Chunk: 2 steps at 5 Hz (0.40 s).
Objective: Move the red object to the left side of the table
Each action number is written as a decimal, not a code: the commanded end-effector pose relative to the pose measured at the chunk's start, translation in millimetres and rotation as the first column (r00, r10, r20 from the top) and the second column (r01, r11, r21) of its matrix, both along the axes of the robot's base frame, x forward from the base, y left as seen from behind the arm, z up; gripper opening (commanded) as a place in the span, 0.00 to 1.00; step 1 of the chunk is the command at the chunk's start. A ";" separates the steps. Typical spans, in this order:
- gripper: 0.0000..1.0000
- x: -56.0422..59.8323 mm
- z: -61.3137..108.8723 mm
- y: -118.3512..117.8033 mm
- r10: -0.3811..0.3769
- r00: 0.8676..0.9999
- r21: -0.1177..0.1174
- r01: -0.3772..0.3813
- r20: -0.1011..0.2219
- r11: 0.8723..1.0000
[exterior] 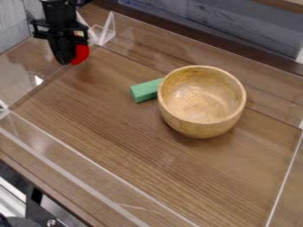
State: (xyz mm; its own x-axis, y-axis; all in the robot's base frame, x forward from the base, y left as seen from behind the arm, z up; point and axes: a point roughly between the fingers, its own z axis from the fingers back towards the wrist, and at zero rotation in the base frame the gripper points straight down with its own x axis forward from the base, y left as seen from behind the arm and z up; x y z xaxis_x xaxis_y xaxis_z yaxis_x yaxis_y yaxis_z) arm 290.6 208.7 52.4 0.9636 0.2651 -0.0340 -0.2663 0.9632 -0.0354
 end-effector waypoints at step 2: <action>0.00 5.7 1.5 6.4 0.142 0.990 0.028 -0.142 0.014 0.989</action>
